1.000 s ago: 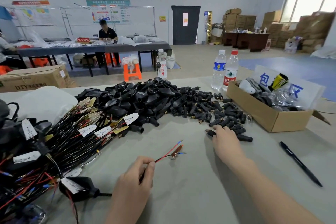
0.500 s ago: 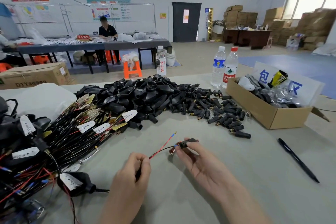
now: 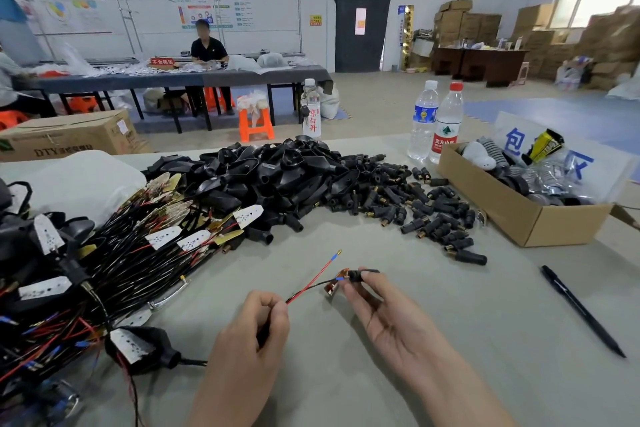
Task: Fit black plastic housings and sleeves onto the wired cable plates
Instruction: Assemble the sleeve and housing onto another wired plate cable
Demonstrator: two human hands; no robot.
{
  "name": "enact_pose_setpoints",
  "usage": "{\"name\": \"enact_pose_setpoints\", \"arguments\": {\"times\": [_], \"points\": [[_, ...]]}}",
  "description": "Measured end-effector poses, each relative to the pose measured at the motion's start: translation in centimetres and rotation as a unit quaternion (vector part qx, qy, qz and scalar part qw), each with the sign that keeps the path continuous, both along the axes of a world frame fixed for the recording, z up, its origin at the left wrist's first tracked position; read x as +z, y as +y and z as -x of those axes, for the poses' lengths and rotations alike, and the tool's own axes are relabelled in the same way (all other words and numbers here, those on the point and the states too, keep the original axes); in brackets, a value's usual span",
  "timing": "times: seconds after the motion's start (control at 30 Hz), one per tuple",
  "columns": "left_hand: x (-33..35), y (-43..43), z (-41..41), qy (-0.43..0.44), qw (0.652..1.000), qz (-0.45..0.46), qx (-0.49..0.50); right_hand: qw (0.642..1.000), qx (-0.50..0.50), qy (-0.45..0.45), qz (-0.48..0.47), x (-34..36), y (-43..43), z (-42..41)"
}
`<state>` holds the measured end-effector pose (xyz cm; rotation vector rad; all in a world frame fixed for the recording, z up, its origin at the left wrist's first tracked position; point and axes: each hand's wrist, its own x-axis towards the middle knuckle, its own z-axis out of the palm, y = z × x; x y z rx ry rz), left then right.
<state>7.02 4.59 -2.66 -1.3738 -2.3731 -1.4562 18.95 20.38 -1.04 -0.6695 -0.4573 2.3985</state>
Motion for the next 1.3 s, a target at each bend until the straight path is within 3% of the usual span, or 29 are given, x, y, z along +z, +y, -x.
{"name": "enact_pose_setpoints", "arguments": {"times": [0.23,0.47,0.8,1.03,1.3], "points": [[-0.2,0.0,-0.1,0.001,1.0,0.008,-0.028,0.999,0.024,-0.018,-0.039,-0.1,-0.9,0.3],[-0.7,0.5,-0.1,-0.022,0.998,0.045,-0.032,0.975,0.125,-0.064,-0.174,-0.9,-3.1,1.1],[-0.5,0.6,-0.3,0.027,0.999,0.016,-0.036,0.962,0.102,-0.091,-0.237,-1.0,-3.3,1.3],[-0.8,1.2,-0.1,0.027,0.998,-0.062,-0.012,0.941,0.107,-0.129,-0.294,-0.9,-3.7,1.3],[-0.9,1.3,-0.2,0.062,0.997,-0.039,-0.015,0.934,0.131,-0.118,-0.31,-0.8,-3.5,1.1]]}}
